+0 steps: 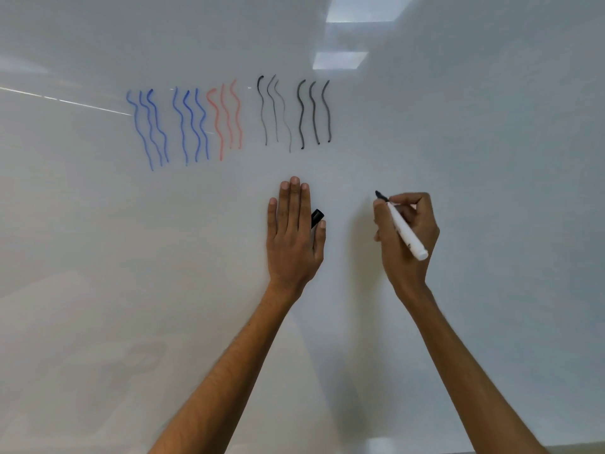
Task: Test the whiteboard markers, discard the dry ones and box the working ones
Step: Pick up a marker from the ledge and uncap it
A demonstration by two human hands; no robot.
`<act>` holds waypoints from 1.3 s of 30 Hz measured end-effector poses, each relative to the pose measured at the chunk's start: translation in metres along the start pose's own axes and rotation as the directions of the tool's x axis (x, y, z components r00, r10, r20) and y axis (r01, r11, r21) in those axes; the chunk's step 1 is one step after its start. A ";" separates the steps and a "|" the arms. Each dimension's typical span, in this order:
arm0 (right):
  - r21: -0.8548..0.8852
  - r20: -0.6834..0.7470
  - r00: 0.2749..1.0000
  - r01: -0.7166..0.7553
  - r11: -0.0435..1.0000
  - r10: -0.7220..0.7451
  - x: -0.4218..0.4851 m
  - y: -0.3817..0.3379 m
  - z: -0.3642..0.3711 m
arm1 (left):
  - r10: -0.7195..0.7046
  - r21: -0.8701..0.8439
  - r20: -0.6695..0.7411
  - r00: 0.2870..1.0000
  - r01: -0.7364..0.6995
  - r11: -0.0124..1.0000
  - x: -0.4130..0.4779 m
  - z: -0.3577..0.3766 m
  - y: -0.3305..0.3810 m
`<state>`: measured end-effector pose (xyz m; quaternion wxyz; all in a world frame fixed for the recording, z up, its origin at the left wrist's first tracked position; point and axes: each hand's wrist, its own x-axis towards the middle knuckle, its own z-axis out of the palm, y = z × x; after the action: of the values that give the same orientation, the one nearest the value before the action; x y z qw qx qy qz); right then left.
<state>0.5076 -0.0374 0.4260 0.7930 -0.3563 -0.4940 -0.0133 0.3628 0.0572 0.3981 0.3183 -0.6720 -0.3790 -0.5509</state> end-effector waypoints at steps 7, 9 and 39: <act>0.000 0.019 1.000 0.025 1.000 -0.025 0.021 0.005 0.010 | -0.002 -0.006 -0.008 1.000 0.002 1.000 -0.001 0.000 0.001; -0.003 0.049 0.998 0.047 0.999 -0.047 0.014 0.011 0.011 | -0.003 -0.002 -0.010 1.000 0.003 1.000 -0.001 0.000 0.001; 0.076 -0.042 0.999 -0.029 0.997 0.032 -0.015 -0.003 -0.001 | -0.013 -0.007 0.000 1.000 0.013 1.000 -0.005 -0.001 0.002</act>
<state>0.4998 -0.0448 0.4155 0.8165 -0.3333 -0.4712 0.0098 0.3633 0.0548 0.3938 0.3123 -0.6705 -0.3815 -0.5544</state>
